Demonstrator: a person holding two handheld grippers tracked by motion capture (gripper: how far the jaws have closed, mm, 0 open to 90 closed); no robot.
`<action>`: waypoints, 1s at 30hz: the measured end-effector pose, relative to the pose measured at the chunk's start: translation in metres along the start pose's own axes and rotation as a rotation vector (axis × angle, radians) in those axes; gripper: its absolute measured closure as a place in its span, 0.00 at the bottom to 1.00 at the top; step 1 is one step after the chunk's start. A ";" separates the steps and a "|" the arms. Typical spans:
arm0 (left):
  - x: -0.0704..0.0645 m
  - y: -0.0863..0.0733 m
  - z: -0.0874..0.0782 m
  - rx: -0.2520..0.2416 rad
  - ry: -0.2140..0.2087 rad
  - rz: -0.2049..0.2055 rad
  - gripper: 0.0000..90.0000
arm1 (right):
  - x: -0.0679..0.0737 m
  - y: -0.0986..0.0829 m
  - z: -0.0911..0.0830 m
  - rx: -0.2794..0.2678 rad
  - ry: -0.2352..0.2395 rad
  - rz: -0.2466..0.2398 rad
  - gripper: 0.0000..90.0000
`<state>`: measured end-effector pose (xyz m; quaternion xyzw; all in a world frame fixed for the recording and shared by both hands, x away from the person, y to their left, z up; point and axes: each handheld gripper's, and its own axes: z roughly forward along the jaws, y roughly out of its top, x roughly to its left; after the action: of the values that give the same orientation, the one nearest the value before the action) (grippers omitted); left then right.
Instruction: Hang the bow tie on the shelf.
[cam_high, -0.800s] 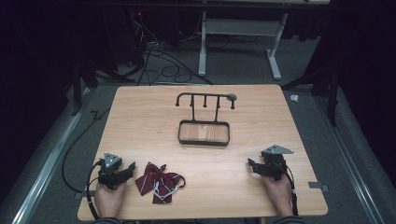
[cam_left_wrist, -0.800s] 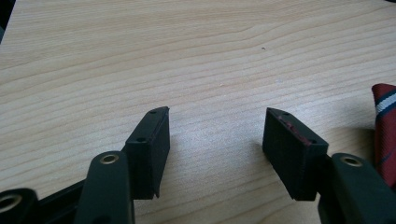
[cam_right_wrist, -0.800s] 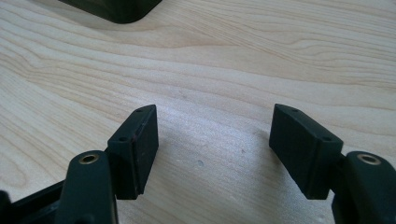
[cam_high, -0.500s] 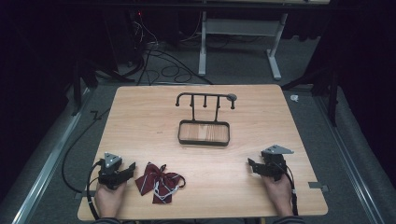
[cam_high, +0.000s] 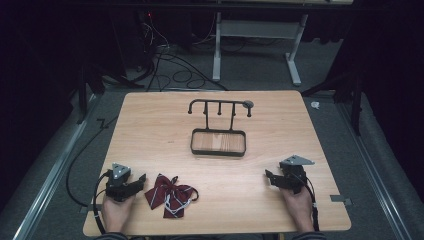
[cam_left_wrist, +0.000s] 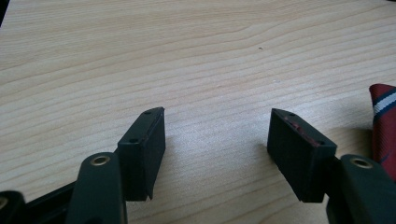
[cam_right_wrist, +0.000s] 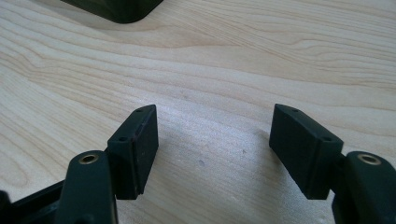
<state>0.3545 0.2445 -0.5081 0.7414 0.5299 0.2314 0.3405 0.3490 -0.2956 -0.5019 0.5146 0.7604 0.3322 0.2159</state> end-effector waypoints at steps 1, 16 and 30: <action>0.000 0.000 0.000 -0.002 0.001 -0.005 0.41 | 0.000 0.000 0.000 0.000 -0.001 -0.001 0.38; -0.007 0.010 -0.015 -0.033 -0.066 -0.032 0.42 | 0.000 0.000 0.000 0.000 -0.001 -0.001 0.38; -0.030 0.026 -0.042 -0.052 -0.127 0.003 0.46 | 0.000 0.000 0.000 -0.002 -0.001 0.001 0.38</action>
<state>0.3313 0.2216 -0.4604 0.7464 0.4999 0.1979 0.3922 0.3491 -0.2956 -0.5020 0.5148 0.7597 0.3330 0.2165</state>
